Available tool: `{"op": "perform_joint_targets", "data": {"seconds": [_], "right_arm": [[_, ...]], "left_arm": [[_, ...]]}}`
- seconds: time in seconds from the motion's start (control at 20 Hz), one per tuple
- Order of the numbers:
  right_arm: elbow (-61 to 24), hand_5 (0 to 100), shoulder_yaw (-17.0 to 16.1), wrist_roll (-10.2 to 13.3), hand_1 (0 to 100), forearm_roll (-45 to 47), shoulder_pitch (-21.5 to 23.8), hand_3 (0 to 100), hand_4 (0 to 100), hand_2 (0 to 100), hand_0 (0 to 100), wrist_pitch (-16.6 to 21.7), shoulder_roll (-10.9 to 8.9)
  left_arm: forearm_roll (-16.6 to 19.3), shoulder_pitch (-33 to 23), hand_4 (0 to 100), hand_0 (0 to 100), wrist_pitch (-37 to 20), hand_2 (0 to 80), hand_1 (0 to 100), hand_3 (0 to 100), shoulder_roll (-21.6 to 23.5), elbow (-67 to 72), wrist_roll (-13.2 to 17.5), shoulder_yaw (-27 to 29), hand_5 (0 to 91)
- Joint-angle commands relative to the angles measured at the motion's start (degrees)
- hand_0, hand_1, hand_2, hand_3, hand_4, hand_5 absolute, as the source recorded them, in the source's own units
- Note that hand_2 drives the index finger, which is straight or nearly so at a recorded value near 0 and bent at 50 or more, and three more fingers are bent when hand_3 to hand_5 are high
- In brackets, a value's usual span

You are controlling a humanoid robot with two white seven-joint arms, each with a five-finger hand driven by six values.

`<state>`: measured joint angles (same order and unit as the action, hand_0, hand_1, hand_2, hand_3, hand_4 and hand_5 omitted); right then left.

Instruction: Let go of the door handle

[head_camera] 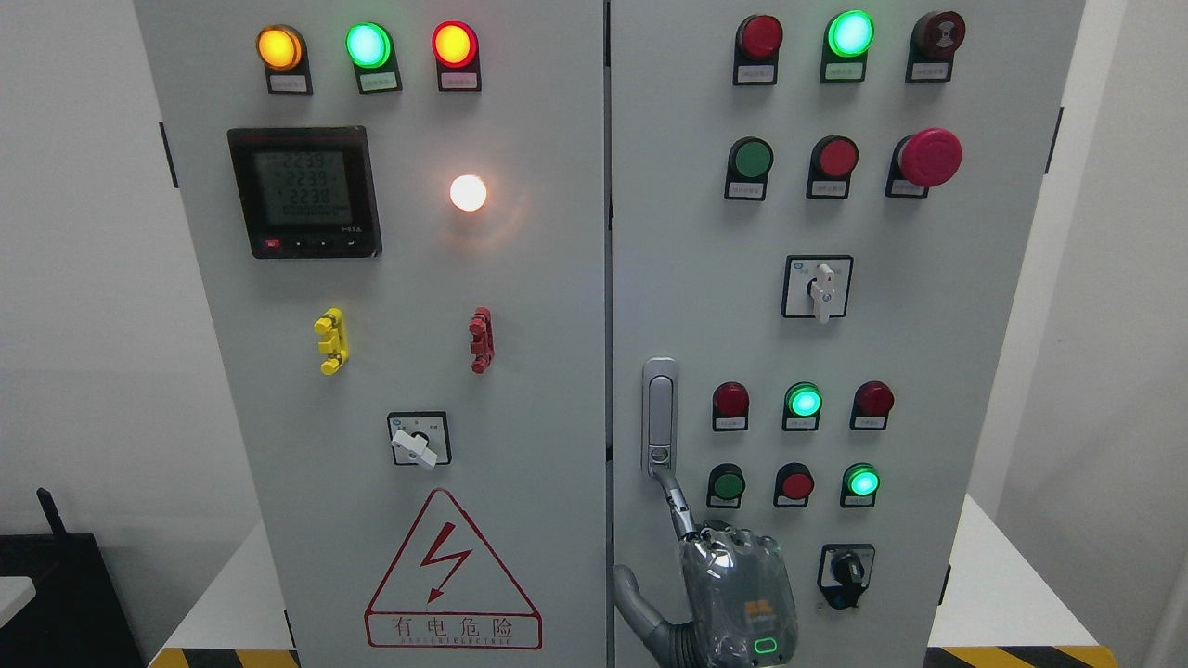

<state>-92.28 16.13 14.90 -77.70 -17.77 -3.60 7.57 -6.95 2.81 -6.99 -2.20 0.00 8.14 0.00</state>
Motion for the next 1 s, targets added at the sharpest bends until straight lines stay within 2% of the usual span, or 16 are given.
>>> {"op": "perform_joint_targets", "data": {"seconds": [0.0,0.15,0.95], "right_arm": [[0.4,99,-0.4,-0.2,26,0.0,0.3,96,90,0,36,0.1,0.08],[0.4,99,-0.4,-1.5,26,0.1,0.6,96,90,0,36,0.2,0.08],[-0.7,99,-0.5,-0.9,26,0.6,0.1,96,90,0,37,0.7,-0.01]], "left_arm": [[0.0,0.0,0,12,0.0,0.0,39,0,0.0,1.0,0.0,0.6,0.0],[0.0,0.0,0,12,0.0,0.0,39,0,0.0,1.0,0.0,0.6,0.0],[0.0,0.0,0,12,0.0,0.0,39,0,0.0,1.0,0.0,0.6,0.0]]}}
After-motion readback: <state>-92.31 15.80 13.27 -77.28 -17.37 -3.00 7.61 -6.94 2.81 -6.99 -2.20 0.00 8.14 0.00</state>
